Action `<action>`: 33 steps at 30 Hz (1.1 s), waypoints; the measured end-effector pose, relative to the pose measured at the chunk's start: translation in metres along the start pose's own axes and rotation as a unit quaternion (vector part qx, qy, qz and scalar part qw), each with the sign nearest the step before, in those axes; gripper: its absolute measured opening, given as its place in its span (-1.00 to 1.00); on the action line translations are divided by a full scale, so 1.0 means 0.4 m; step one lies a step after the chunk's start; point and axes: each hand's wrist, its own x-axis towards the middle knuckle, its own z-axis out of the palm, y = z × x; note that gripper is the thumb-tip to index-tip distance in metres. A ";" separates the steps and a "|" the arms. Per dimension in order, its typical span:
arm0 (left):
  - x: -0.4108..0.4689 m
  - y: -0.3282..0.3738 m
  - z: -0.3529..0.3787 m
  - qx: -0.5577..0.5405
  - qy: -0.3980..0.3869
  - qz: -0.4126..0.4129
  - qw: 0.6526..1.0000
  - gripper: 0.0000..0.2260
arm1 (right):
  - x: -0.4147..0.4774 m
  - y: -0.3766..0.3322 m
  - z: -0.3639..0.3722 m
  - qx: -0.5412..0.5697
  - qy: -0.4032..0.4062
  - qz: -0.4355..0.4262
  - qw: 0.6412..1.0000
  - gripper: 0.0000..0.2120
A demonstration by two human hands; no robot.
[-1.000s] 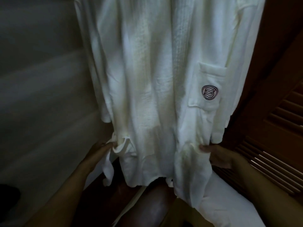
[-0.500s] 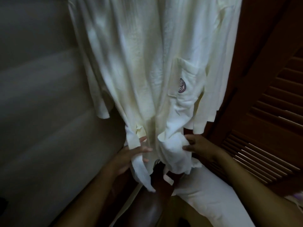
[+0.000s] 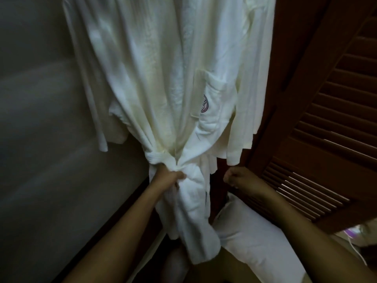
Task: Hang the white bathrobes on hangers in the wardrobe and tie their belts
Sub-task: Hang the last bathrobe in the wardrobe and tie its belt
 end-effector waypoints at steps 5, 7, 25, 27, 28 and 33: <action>-0.001 -0.043 -0.022 -0.080 -0.014 -0.071 0.994 -0.53 | 0.017 0.048 0.017 0.031 -0.048 0.043 0.997 -0.88; -0.006 -0.070 -0.026 -0.095 0.001 -0.101 0.990 -0.63 | 0.042 0.041 0.065 -0.001 -0.060 0.043 0.997 -0.57; -0.047 -0.043 0.055 -0.001 0.333 -0.038 0.942 -0.65 | 0.105 0.154 -0.050 -0.256 -0.030 -0.037 0.965 -0.87; -0.028 -0.044 0.087 -0.005 0.334 -0.048 0.941 -0.66 | 0.079 0.231 -0.081 -0.266 -0.001 -0.010 0.964 -0.89; -0.019 -0.050 0.103 -0.001 0.326 -0.051 0.944 -0.65 | 0.061 0.259 -0.093 -0.262 0.003 -0.004 0.965 -0.95; 0.004 -0.089 0.208 0.054 0.076 0.016 0.996 -0.51 | -0.002 0.308 -0.103 -0.177 0.047 -0.034 0.982 -0.85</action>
